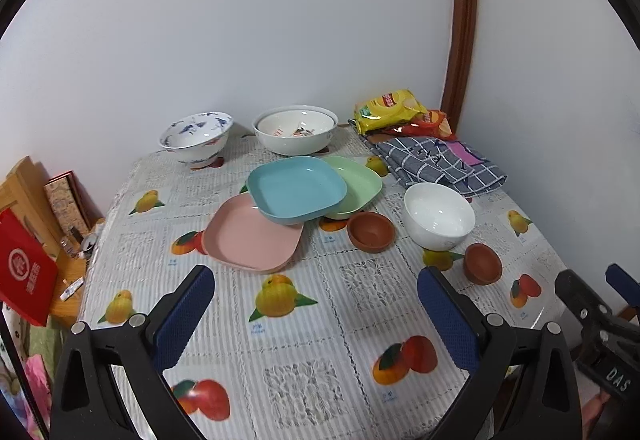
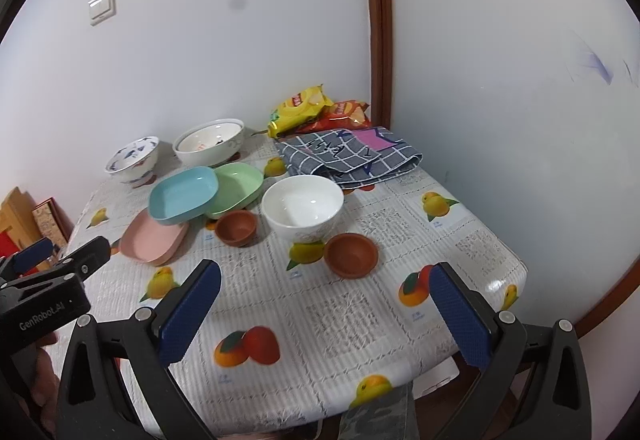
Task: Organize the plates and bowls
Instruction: 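Move both tools to the blue plate and close them on its rim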
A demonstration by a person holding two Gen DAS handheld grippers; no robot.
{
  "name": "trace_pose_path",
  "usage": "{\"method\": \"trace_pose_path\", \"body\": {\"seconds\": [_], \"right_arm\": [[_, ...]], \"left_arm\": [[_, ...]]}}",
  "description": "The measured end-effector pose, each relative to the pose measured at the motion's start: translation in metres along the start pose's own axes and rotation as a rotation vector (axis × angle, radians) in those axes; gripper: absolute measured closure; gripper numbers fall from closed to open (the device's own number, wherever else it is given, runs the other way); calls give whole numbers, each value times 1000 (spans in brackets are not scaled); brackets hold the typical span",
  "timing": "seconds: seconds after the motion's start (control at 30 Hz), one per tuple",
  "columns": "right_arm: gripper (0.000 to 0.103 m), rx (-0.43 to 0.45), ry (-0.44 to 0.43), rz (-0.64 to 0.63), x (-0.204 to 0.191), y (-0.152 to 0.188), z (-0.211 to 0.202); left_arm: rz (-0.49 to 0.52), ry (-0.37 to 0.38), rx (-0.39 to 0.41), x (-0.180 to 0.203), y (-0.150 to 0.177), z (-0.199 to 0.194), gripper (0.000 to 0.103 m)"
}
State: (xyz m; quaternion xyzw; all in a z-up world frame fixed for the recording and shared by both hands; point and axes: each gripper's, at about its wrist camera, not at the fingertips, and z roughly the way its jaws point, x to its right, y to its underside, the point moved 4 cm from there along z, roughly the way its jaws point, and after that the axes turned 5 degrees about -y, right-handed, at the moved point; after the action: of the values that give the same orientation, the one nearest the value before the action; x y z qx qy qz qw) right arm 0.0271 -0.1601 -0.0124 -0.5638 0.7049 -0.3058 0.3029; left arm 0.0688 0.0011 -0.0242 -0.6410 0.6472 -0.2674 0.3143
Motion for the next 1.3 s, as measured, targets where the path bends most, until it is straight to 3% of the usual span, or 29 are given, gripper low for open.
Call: {"method": "trace_pose_path", "body": {"seconds": [0.4, 0.57, 0.63, 0.77, 0.83, 1.07, 1.17, 1.3], "right_arm": [[14, -98, -98, -40, -35, -37, 87], [17, -111, -128, -75, -58, -53, 127], [23, -125, -151, -80, -68, -59, 144], [35, -127, -197, -81, -84, -70, 175], [42, -140, -235, -82, -94, -74, 193], [53, -191, -268, -120, -124, -76, 246], [60, -214, -277, -126, -131, -72, 264], [62, -238, -288, -135, -139, -67, 282]], "left_arm": [[-49, -98, -70, -38, -31, 85, 2], [-67, -121, -101, -57, -45, 121, 9], [-70, -112, -112, -61, -50, 134, 12], [-79, -79, -138, -69, -60, 159, 27], [-90, -72, -158, -73, -65, 174, 27], [-114, -77, -193, -85, -75, 221, 33], [-117, -62, -212, -84, -74, 240, 43], [-115, -46, -230, -82, -73, 258, 44]]}}
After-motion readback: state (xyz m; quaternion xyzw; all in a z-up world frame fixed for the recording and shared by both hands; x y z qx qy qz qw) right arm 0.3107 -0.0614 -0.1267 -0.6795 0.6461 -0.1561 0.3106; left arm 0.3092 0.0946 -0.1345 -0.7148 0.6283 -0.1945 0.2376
